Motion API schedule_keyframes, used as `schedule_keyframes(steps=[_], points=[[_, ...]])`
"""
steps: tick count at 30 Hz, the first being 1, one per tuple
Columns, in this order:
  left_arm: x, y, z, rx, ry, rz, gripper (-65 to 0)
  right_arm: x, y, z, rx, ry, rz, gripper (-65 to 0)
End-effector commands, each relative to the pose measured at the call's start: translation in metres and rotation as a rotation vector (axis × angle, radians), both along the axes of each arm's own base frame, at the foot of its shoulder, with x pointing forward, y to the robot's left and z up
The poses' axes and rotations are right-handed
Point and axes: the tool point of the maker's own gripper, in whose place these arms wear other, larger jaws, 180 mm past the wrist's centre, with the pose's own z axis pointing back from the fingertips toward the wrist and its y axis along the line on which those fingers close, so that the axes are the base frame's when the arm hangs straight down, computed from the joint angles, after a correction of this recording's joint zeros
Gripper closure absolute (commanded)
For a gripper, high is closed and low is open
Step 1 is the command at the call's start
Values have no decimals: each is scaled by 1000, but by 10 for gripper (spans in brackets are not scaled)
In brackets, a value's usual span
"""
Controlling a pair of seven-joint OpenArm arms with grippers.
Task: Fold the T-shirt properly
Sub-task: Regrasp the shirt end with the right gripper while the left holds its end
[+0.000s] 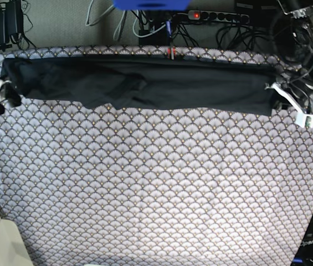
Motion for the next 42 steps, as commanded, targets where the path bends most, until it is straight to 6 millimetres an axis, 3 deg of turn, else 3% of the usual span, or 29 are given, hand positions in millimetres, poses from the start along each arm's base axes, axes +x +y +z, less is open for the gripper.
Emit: schedule_keyframes(steps=[1, 4, 8, 10, 14, 18, 22, 30, 34, 38, 42], points=[[11, 0, 21, 8, -67, -18, -157, 7, 4, 16, -10, -45, 25, -401], [8, -4, 22, 8, -49, -21, -157, 1, 33, 18, -5, -45, 72, -402], [3, -4, 16, 5, -26, -18, -157, -9, 87, 19, 47, -58, 148, -402], [2, -7, 14, -6, -23, -13, -157, -15, 102, 17, 68, -53, 167, -402], [-8, 11, 7, -11, -3, 51, -157, -21, 126, 6, 119, -21, 196, -402], [-16, 15, -13, -48, 48, 78, -157, -27, 144, -1, 146, 5, 244, -401], [-21, 15, -24, -69, 81, 89, -157, -29, 152, -14, 200, 30, 239, -401], [-17, 16, -22, -72, 70, 96, -157, -35, 148, -49, 283, 114, 172, -387], [-13, 18, -20, -68, 62, 98, -157, -42, 153, -64, 318, 158, 161, -281], [-12, 26, -22, -10, 82, 103, -157, -43, 153, -67, 322, 167, 156, -184], [-7, 26, -28, 43, 107, 114, -157, -37, 150, -64, 307, 157, 168, -159]])
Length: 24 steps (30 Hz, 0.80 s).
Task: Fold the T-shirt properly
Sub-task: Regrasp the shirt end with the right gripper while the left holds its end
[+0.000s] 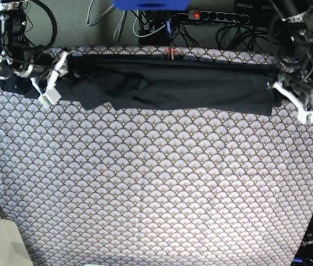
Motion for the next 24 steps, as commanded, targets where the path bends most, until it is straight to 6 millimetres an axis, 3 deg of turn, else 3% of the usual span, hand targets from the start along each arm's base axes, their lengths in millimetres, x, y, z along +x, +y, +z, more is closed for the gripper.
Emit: schedule_keyframes(steps=[1, 5, 9, 13, 24], points=[[2, 4, 3, 25, -3, -2, -157, 9, -2, 10, 7, -40, 3, -159], [5, -1, -5, 72, 30, -7, -160, 9, -3, 10, 3, -39, 6, -159], [8, -7, -6, 82, 34, -8, -231, 9, -3, 10, 3, -39, 6, -159], [8, -18, -3, 59, 14, -96, -236, 9, -3, 10, 3, -39, 6, -159], [-16, 40, 22, 119, 54, 47, -239, 9, -3, 10, 3, -39, 6, -160]])
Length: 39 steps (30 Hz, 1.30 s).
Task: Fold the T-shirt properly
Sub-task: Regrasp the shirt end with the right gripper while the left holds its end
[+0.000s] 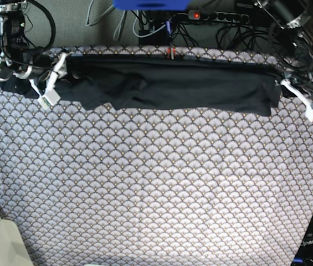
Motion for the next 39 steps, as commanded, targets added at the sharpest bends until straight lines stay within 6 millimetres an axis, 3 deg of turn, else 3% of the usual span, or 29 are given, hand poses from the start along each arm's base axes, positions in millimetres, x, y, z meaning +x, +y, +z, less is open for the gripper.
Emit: schedule_keyframes(steps=[1, 6, 7, 17, 23, 29, 36, 39], points=[[4, 8, 10, 26, -22, 1, -250, 7, -2, 9, 8, -35, -1, -160], [2, 8, 11, 23, -27, 8, -474, 7, -2, 9, 9, -34, 1, -160], [2, 8, 10, 21, -30, 8, -495, 7, -2, 9, 9, -34, 1, -160], [8, 1, 8, -2, -39, 7, -498, 7, -2, 8, 3, -32, 3, -160], [15, -12, 10, -24, -63, 5, -498, -2, 2, -7, -69, -5, 42, -160], [20, -19, 13, -89, -111, -1, -498, -2, 3, -8, -71, -4, 44, -160], [12, -29, -17, -181, -51, 18, -499, -2, 3, -8, -71, -4, 44, -160], [11, -31, -22, -195, -42, 21, -499, -2, 3, -8, -73, -4, 44, -160]])
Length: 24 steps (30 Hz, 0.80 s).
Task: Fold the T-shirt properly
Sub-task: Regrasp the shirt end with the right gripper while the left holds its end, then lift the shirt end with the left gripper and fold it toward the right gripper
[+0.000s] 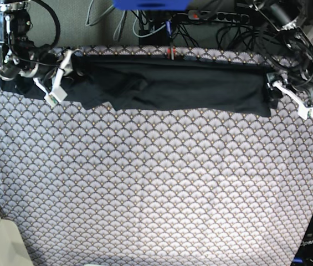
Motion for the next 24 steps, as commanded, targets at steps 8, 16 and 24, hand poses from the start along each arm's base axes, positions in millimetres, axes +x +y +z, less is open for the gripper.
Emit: schedule_keyframes(steps=[8, 16, 24], points=[[7, -13, 4, -31, 0, -18, -499, 5, -2, 5, -8, -23, 8, -160], [13, -26, 9, -113, -52, -23, -499, 5, -2, 5, -8, -25, 8, -160], [2, -40, -1, -151, -31, -19, -495, 5, -2, 5, -8, -25, 8, -160]])
